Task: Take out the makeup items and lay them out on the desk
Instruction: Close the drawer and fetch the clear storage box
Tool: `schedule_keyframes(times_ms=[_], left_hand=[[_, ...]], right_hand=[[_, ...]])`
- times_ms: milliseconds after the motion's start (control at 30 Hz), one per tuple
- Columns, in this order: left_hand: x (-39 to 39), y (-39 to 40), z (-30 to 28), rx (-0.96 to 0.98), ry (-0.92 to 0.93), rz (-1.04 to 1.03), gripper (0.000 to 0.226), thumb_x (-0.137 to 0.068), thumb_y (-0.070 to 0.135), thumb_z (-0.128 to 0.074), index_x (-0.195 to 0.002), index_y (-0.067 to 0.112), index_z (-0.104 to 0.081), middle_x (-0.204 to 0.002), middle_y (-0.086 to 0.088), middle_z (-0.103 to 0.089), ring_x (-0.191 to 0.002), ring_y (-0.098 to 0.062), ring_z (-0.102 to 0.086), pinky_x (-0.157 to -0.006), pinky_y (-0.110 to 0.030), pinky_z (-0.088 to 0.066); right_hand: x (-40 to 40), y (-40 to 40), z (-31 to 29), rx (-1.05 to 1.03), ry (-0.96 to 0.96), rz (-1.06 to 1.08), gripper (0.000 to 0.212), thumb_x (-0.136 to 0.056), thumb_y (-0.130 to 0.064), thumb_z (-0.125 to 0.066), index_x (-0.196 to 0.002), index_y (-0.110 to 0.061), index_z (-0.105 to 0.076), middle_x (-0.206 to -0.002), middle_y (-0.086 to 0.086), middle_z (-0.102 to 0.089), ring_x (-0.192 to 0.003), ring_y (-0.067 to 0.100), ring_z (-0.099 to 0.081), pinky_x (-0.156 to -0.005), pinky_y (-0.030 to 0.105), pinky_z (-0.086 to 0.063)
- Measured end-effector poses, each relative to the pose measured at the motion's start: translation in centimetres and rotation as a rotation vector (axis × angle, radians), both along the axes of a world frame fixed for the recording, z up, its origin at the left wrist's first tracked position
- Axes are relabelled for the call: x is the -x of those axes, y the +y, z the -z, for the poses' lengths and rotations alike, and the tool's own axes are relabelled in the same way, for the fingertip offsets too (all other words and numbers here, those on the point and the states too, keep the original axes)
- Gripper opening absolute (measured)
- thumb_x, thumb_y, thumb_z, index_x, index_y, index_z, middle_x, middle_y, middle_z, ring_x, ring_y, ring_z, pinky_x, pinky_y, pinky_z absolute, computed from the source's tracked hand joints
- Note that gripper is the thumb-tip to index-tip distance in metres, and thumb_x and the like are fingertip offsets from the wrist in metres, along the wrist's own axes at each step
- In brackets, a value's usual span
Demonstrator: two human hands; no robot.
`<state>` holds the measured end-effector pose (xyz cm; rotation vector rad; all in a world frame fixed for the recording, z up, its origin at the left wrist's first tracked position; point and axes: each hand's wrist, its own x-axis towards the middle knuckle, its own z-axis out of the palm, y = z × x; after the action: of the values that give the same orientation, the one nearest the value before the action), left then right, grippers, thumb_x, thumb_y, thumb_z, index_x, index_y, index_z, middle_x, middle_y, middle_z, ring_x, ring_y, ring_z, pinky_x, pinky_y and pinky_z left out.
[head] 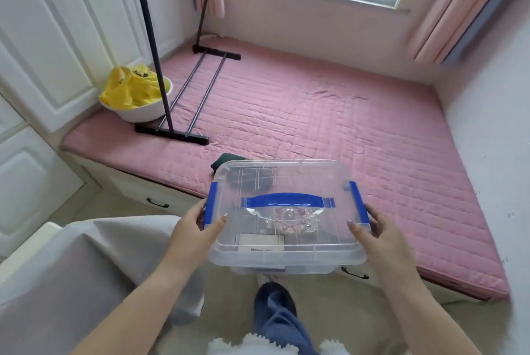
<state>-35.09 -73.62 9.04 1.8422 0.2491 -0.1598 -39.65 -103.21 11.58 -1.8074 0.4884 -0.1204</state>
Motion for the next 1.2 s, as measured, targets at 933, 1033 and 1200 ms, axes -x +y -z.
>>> schedule_keyframes(times_ms=[933, 1033, 1200], left_hand=[[-23.2, 19.4, -2.4, -0.030, 0.009, -0.983, 0.038, -0.088, 0.022, -0.062, -0.125, 0.029, -0.053, -0.099, 0.018, -0.063, -0.092, -0.004, -0.061, -0.075, -0.024, -0.047], [-23.2, 23.6, -3.2, -0.029, -0.001, -1.062, 0.030, -0.088, 0.021, -0.063, -0.113, 0.034, -0.054, -0.097, 0.017, -0.064, -0.091, -0.004, -0.060, -0.067, -0.018, -0.043], [-22.8, 29.9, -3.8, -0.044, -0.023, -1.217, 0.030, -0.087, 0.021, -0.063, -0.113, 0.034, -0.054, -0.100, 0.009, -0.064, -0.093, -0.008, -0.060, -0.069, -0.020, -0.044]], right_hand=[[-49.4, 28.5, 0.0, 0.022, 0.029, -0.975, 0.051, -0.084, -0.009, -0.065, -0.131, -0.018, -0.049, -0.108, 0.004, -0.068, -0.094, 0.024, -0.067, -0.083, 0.048, -0.056], [-51.0, 34.8, -0.2, -0.020, 0.046, -1.052, 0.046, -0.085, -0.003, -0.063, -0.126, -0.021, -0.051, -0.105, 0.007, -0.068, -0.091, 0.026, -0.067, -0.074, 0.039, -0.057], [-53.3, 44.2, 0.0, -0.001, -0.007, -1.226, 0.048, -0.084, -0.002, -0.064, -0.126, -0.020, -0.051, -0.107, 0.005, -0.067, -0.086, 0.004, -0.066, -0.068, 0.017, -0.053]])
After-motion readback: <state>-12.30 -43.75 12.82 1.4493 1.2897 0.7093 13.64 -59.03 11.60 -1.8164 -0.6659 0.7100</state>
